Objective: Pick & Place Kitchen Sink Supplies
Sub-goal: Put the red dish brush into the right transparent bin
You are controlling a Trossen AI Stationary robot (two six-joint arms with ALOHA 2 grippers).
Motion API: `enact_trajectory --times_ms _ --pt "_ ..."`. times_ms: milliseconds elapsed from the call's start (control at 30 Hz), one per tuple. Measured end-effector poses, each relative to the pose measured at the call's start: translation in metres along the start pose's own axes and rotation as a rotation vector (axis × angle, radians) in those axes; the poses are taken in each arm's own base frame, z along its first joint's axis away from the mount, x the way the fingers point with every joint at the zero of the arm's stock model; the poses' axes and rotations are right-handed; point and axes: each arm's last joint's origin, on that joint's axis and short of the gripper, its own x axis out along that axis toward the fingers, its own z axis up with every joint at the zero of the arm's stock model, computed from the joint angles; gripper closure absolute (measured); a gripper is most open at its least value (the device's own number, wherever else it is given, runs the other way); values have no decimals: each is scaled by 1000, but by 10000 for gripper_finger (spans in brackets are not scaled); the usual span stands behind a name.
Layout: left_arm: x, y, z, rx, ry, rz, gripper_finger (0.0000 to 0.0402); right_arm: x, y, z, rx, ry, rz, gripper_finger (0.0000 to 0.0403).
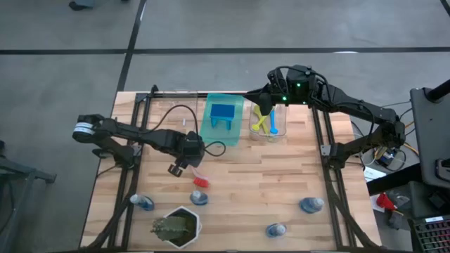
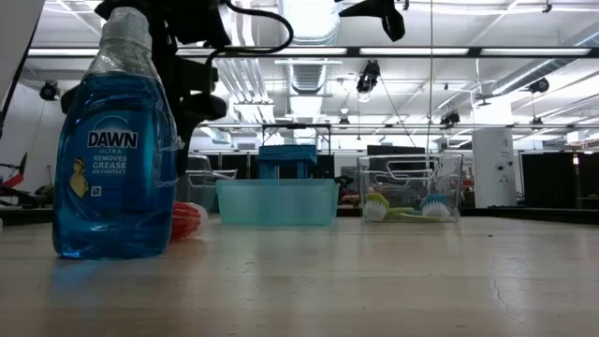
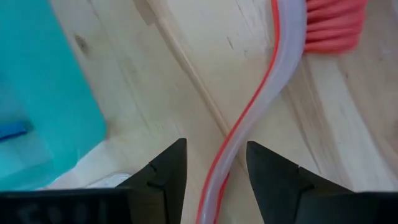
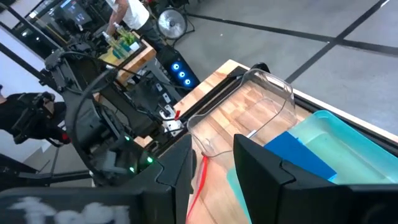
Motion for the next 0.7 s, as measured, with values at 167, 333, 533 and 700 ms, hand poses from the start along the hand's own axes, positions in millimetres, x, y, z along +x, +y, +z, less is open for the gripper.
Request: enact_trajectory --times_ms 167,333,533,700 --pt "16 -4 -3 30 42 -24 243 0 0 0 0 1 2 294" --pt "28 -5 -1 52 53 -36 243 0 0 0 0 1 1 303" --pt "43 -7 -2 80 80 -64 243 0 0 0 0 1 1 313" --pt "54 -10 -5 89 89 -71 243 0 0 0 0 1 1 320"
